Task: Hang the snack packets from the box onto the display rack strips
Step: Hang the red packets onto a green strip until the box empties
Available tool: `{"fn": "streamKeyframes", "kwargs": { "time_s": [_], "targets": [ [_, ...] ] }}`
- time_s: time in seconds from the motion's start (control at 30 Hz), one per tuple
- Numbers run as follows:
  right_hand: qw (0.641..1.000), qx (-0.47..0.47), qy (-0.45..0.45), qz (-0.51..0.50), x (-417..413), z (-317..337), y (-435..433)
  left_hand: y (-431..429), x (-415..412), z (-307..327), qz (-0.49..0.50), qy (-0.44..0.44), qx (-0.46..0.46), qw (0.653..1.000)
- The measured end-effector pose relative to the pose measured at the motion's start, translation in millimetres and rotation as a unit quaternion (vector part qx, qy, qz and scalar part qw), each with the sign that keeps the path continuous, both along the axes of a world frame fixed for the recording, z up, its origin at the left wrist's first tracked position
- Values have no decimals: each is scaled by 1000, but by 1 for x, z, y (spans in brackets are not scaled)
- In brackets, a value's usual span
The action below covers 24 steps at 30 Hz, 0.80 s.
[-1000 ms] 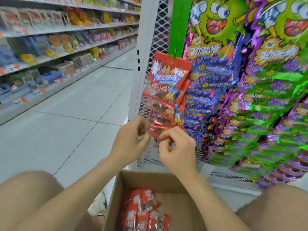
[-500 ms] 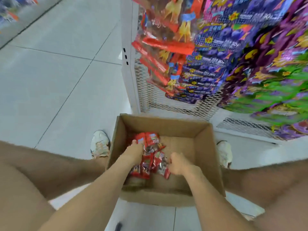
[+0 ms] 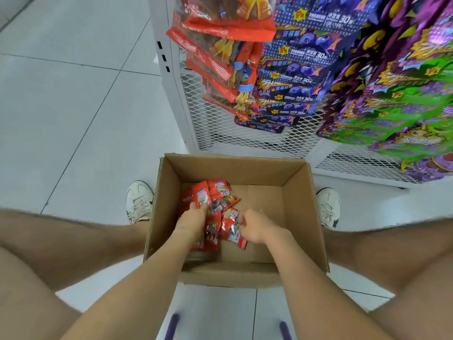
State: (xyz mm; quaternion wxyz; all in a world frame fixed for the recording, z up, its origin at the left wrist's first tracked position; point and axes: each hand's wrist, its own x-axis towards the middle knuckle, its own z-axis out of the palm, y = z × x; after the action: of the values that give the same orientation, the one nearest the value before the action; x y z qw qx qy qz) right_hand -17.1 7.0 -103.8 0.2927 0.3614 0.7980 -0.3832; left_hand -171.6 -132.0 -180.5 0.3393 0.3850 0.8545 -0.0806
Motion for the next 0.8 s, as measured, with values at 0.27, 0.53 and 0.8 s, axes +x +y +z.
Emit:
{"fn": "streamKeyframes", "kwargs": {
  "time_s": [0.27,0.53,0.8],
  "targets": [
    [1000,-11,14,-18,-1,24,6,5,-17,41,-18,-33,108,993],
    [982,-45,159,-90,-10,75,13,28,-39,185,-12,-192,237,952],
    [926,-132,314,-162,-12,144,16,23,-31,291,17,-228,384,895]
  ]
}}
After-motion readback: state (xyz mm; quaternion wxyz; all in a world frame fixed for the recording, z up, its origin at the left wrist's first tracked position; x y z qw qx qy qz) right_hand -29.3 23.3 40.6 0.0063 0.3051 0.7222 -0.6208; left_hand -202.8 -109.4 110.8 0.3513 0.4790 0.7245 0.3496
